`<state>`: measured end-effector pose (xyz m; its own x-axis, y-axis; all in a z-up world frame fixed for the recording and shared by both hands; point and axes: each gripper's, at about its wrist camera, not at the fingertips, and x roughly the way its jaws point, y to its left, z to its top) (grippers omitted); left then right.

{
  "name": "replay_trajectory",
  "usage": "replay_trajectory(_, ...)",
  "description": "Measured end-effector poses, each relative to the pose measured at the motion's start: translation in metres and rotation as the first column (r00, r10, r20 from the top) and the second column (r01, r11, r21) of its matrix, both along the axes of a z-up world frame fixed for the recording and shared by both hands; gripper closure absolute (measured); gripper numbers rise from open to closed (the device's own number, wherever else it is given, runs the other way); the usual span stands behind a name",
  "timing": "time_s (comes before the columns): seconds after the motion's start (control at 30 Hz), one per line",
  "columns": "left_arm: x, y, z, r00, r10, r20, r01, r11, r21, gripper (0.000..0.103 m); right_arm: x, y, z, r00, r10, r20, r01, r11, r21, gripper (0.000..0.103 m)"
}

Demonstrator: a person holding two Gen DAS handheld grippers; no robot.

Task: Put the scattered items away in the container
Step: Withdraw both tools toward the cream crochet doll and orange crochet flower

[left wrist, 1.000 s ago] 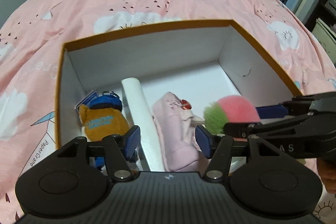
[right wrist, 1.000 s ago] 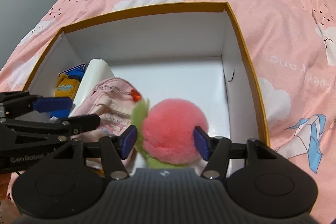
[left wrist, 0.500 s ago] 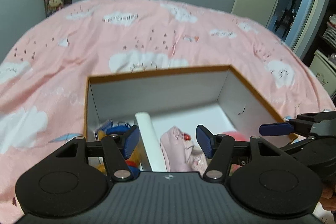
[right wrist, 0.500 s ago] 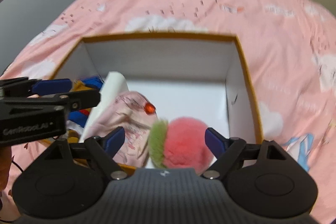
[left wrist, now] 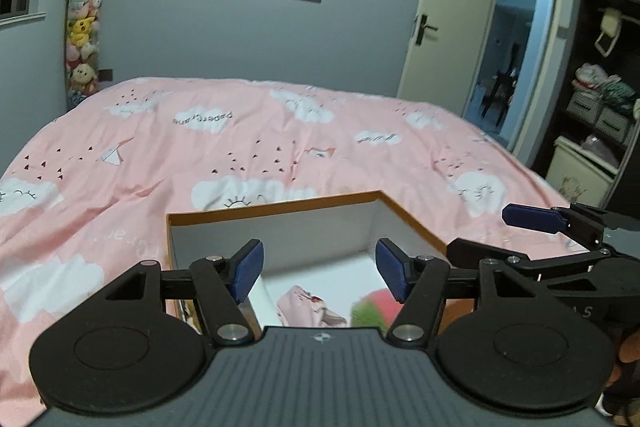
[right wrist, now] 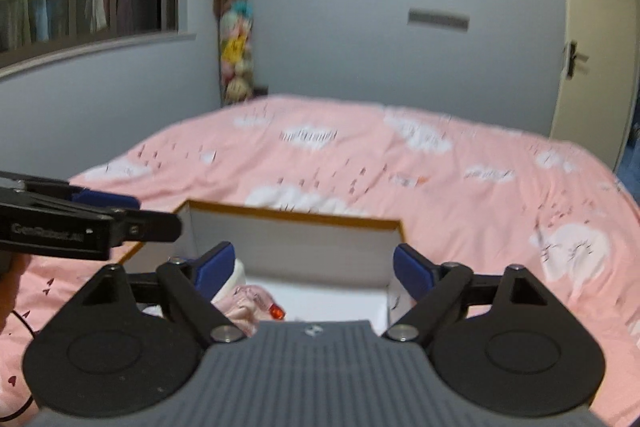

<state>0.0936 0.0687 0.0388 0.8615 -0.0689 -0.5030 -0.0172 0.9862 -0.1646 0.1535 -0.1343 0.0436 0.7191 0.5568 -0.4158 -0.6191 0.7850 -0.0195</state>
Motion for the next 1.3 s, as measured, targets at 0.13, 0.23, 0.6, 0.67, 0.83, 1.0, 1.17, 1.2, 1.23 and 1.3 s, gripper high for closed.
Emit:
replay_trajectory(0.13, -0.019, -0.002, -0.006, 1.000, -0.018, 0.009, 0.019, 0.999, -0.026, 0.030, -0.018, -0.022, -0.009, 0.998, -0.056, 0.036, 0.055, 0.998, 0.038, 0.014)
replay_trajectory(0.23, -0.030, -0.003, -0.014, 0.999, -0.045, 0.001, 0.045, 0.997, -0.057, 0.030, -0.027, -0.040, -0.021, 0.994, -0.110, 0.023, 0.109, 0.992, 0.061, 0.014)
replay_trajectory(0.6, -0.053, -0.014, -0.060, 0.988, -0.063, -0.141, 0.057, 0.997, -0.046, 0.030, -0.044, -0.079, -0.086, 0.961, -0.222, -0.167, 0.228, 0.974, 0.015, 0.014)
replay_trajectory(0.67, -0.054, -0.014, -0.069, 0.984, -0.049, -0.171, 0.048, 0.999, -0.013, 0.030, -0.044, -0.079, -0.097, 0.957, -0.221, -0.190, 0.227, 0.974, 0.006, 0.014)
replay_trajectory(0.83, -0.056, -0.015, -0.088, 0.976, -0.023, -0.214, 0.032, 0.999, 0.037, 0.030, -0.040, -0.072, -0.112, 0.953, -0.218, -0.209, 0.218, 0.976, -0.023, 0.014)
replay_trajectory(1.0, -0.054, -0.016, -0.104, 0.954, 0.023, -0.298, 0.006, 0.996, 0.094, 0.030, -0.033, -0.071, -0.126, 0.942, -0.228, -0.247, 0.225, 0.974, -0.042, 0.016)
replay_trajectory(1.17, -0.056, -0.007, -0.114, 0.929, 0.062, -0.365, -0.044, 0.997, 0.059, 0.030, -0.025, -0.067, -0.137, 0.934, -0.223, -0.278, 0.219, 0.975, -0.047, 0.020)
replay_trajectory(1.2, -0.056, -0.006, -0.116, 0.925, 0.062, -0.375, -0.047, 0.998, 0.049, 0.030, -0.024, -0.067, -0.139, 0.933, -0.223, -0.284, 0.218, 0.975, -0.050, 0.020)
replay_trajectory(1.23, -0.056, -0.006, -0.118, 0.921, 0.063, -0.384, -0.050, 0.998, 0.043, 0.030, -0.023, -0.066, -0.141, 0.931, -0.222, -0.289, 0.216, 0.975, -0.053, 0.020)
replay_trajectory(1.3, -0.056, -0.007, -0.121, 0.912, 0.067, -0.404, -0.051, 0.997, 0.052, 0.030, -0.021, -0.064, -0.142, 0.931, -0.215, -0.293, 0.209, 0.976, -0.053, 0.021)
